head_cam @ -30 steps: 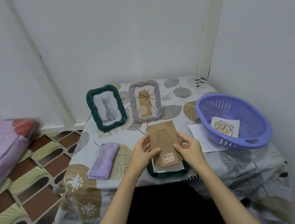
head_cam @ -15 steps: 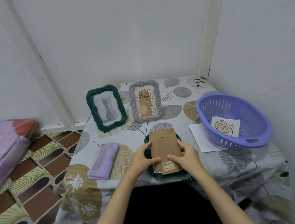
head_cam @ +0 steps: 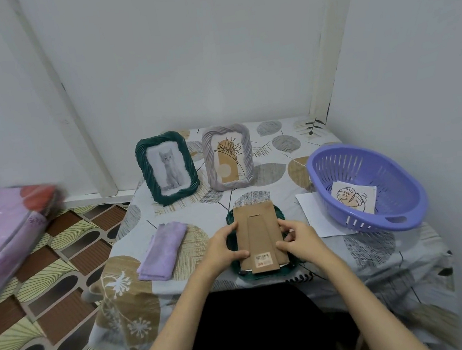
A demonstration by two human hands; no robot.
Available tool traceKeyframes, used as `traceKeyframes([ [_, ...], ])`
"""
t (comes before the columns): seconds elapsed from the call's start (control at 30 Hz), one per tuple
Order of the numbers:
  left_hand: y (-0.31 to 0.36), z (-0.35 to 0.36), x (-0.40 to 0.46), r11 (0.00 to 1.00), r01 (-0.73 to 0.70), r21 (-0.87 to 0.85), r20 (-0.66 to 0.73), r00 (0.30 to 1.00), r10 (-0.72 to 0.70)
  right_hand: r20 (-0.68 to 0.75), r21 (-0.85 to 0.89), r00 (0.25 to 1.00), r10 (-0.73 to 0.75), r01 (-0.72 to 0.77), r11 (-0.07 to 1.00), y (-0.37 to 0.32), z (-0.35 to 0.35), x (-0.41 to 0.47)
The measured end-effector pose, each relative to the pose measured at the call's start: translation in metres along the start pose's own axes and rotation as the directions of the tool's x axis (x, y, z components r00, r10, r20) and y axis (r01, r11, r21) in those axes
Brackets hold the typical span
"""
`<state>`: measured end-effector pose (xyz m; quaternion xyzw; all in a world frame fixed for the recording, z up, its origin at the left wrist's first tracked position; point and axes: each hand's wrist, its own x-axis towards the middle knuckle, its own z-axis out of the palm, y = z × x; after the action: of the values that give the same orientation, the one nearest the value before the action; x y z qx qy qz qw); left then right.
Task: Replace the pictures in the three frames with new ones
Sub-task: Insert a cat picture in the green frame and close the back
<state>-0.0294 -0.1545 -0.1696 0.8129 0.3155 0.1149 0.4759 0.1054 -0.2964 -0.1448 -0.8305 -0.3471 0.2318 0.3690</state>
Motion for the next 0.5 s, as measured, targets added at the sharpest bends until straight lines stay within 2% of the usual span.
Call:
traceKeyframes([
  [0.13, 0.0, 0.001, 0.001, 1.0, 0.003, 0.025, 0.001, 1.0, -0.003, 0.09, -0.07, 0.995, -0.033, 0.04, 0.997, 0.002, -0.013, 0.004],
  [0.37, 0.001, -0.001, 0.0, 0.998, -0.007, 0.065, 0.002, 1.0, 0.007, 0.094, -0.108, 0.995, -0.042, 0.052, 0.993, 0.008, -0.009, 0.008],
  [0.5, 0.001, -0.002, 0.001, 0.976, -0.046, 0.211, 0.064, 0.997, 0.033, 0.131, -0.191, 0.991, -0.036, 0.061, 0.98, 0.011, -0.007, 0.01],
])
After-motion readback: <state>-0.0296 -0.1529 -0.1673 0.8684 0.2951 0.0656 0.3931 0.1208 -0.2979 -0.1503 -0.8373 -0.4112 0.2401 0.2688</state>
